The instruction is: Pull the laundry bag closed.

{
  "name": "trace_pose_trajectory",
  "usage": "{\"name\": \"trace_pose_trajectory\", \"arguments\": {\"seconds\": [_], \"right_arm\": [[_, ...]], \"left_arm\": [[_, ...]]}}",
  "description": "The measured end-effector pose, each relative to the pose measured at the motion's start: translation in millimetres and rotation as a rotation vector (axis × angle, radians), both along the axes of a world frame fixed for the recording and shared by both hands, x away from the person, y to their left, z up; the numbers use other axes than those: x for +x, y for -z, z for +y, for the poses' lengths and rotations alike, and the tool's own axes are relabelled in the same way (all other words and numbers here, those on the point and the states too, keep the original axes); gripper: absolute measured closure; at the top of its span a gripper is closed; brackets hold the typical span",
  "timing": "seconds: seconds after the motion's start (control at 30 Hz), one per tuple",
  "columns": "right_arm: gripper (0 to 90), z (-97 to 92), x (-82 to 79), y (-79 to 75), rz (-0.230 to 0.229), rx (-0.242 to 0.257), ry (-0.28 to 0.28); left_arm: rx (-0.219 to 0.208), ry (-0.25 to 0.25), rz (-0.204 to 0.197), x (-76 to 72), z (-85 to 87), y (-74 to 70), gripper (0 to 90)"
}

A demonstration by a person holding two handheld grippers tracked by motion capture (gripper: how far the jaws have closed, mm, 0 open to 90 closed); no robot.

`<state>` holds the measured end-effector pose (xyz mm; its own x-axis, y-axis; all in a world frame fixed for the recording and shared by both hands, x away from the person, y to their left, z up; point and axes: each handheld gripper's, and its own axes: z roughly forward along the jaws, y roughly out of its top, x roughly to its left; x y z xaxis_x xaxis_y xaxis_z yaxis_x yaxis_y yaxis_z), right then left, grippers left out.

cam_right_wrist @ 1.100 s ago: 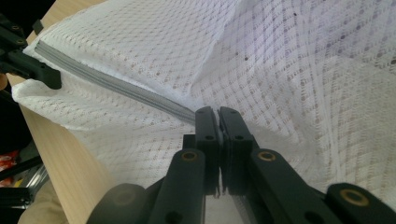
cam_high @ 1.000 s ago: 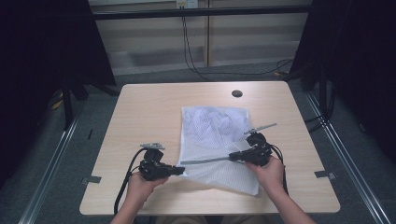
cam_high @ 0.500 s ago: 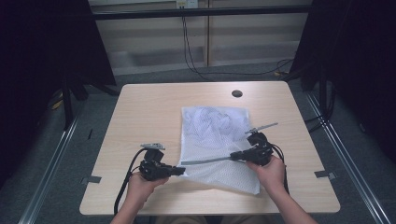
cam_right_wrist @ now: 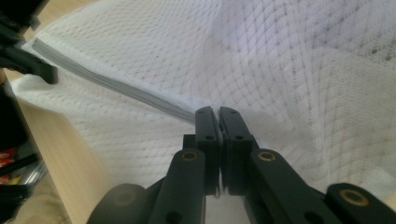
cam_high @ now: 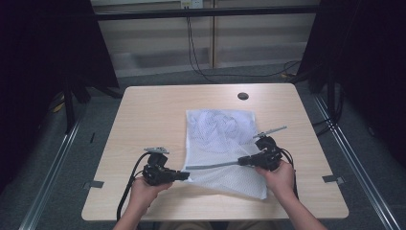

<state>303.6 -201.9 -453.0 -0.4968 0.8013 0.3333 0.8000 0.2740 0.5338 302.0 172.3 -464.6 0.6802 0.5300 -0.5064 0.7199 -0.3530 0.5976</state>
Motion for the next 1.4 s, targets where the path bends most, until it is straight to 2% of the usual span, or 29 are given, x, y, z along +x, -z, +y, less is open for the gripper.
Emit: {"name": "trace_pose_trajectory", "arguments": {"seconds": [0.03,0.07,0.1,0.13,0.17,0.23,0.27,0.3,0.37,0.47,0.5,0.57,0.63,0.73,0.9,1.0,1.13,1.23,1.3,1.33,1.37,1.4], "right_arm": [[87.4,-7.0,0.2,1.0,-0.016,-0.048,0.007],[87.4,-19.9,0.6,3.9,0.002,-0.003,0.035],[87.4,-36.9,1.1,8.8,0.029,0.118,0.06],[87.4,-42.2,-0.2,8.5,0.027,0.099,0.074],[87.3,-44.4,-1.3,8.0,0.016,0.079,0.068],[87.3,-44.6,-4.5,7.3,0.001,0.041,0.063],[87.3,-45.2,-5.3,6.8,-0.005,0.036,0.058],[87.3,-47.2,-5.9,6.7,-0.005,0.049,0.061],[87.3,-50.7,-6.9,6.9,-0.001,0.073,0.061],[87.2,-53.8,-8.0,7.0,-0.004,0.081,0.065],[87.2,-55.9,-8.7,6.5,-0.005,0.07,0.068],[87.2,-61.1,-10.0,6.6,-0.002,0.104,0.074],[87.1,-61.9,-11.2,5.6,-0.011,0.086,0.072],[87.1,-63.9,-11.2,6.8,-0.007,0.094,0.075],[87.1,-63.8,-10.8,7.6,-0.007,0.093,0.073],[86.9,-62.9,-10.2,8.3,-0.01,0.09,0.068],[86.7,-59.0,-12.1,9.6,-0.022,0.079,0.051],[86.5,-58.3,-13.0,9.1,-0.028,0.065,0.051],[86.2,-60.5,-14.9,9.4,-0.032,0.063,0.058],[86.0,-61.5,-16.1,9.5,-0.036,0.059,0.057],[85.1,-62.3,-17.4,9.2,-0.038,0.059,0.058],[79.3,-63.0,-18.6,8.1,-0.049,0.058,0.063]], "left_arm": [[-0.043,-0.018,0.024,2.0,9.5,0.5,89.4],[-0.062,-0.014,0.027,2.9,17.4,0.5,89.4],[-0.027,-0.004,0.008,1.6,17.5,-0.6,89.3],[-0.016,0.0,0.001,0.0,15.2,-1.6,89.3],[-0.015,0.013,-0.001,-0.4,12.1,-2.0,89.2],[-0.011,0.006,-0.003,-0.1,8.2,-2.4,89.2],[-0.011,0.013,-0.007,1.5,9.0,-2.2,89.2],[-0.025,0.006,0.002,1.7,9.5,-1.7,89.2],[-0.026,0.003,0.009,0.9,8.3,-0.5,89.2],[-0.017,0.006,0.003,0.4,7.4,0.2,89.2],[-0.022,0.01,0.008,1.0,8.4,0.5,89.2],[-0.015,0.006,0.003,0.6,7.5,1.2,89.2],[-0.013,0.014,0.002,0.7,6.9,1.4,89.2],[-0.006,0.02,0.003,0.1,5.7,1.8,89.2],[-0.018,0.017,0.009,-0.3,5.9,2.9,89.1],[-0.014,0.021,-0.004,-1.1,5.5,3.1,88.7],[-0.029,0.022,-0.014,-2.9,6.9,1.3,87.6],[-0.013,0.037,-0.017,-3.8,7.2,0.7,76.6],[-0.002,0.025,-0.02,-4.0,6.8,0.3,62.5],[0.01,0.036,-0.035,-3.5,8.0,-0.7,56.6],[0.005,0.027,-0.043,-4.8,7.3,-1.3,55.1],[0.009,0.027,-0.044,-5.1,7.5,-2.1,51.3]]}}
